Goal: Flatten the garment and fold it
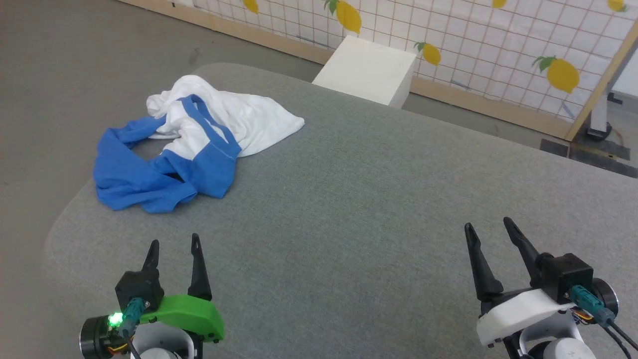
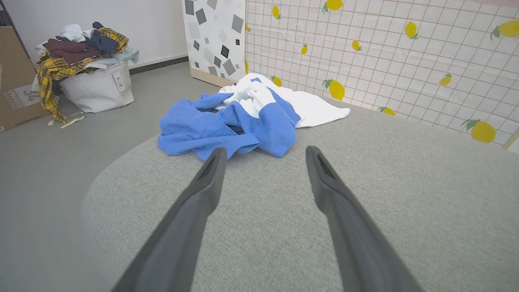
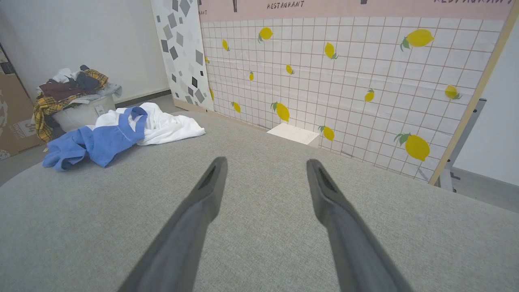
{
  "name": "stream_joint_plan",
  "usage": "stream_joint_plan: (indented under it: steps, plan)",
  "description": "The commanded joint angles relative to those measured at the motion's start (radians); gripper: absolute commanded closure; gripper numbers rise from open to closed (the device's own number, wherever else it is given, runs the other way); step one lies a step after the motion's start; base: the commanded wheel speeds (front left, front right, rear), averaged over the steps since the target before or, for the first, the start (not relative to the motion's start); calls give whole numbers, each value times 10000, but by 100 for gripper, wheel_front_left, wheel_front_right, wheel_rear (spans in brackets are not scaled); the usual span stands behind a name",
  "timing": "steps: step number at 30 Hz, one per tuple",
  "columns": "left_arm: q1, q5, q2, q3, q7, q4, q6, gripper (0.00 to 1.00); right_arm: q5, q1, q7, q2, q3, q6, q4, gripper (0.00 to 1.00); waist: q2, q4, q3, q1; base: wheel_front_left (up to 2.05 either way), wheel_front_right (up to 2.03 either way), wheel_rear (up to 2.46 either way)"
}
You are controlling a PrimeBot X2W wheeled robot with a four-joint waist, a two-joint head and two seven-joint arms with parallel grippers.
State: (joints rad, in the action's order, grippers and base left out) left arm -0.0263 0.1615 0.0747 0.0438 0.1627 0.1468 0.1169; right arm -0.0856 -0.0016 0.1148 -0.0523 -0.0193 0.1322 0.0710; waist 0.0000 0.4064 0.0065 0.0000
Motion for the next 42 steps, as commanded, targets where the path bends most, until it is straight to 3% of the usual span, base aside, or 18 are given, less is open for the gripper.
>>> stream_joint_plan:
  steps: [1, 29, 42]
  plan:
    - [-186, 131, 91, -7, 134, 52, 112, 0, -82, -175, 95, 13, -24, -10, 54, 0, 0, 137, -11, 0, 0, 0, 0]
    - [-46, 732, 417, 105, 729, 519, 625, 0, -353, -221, 477, 18, -520, -14, 161, 0, 0, 1806, -152, 0, 0, 0, 0]
    - [-580, 1063, 920, 134, 896, 681, 638, 0, -260, -463, 392, 20, -643, -15, -12, 0, 0, 2233, 418, 0, 0, 0, 0]
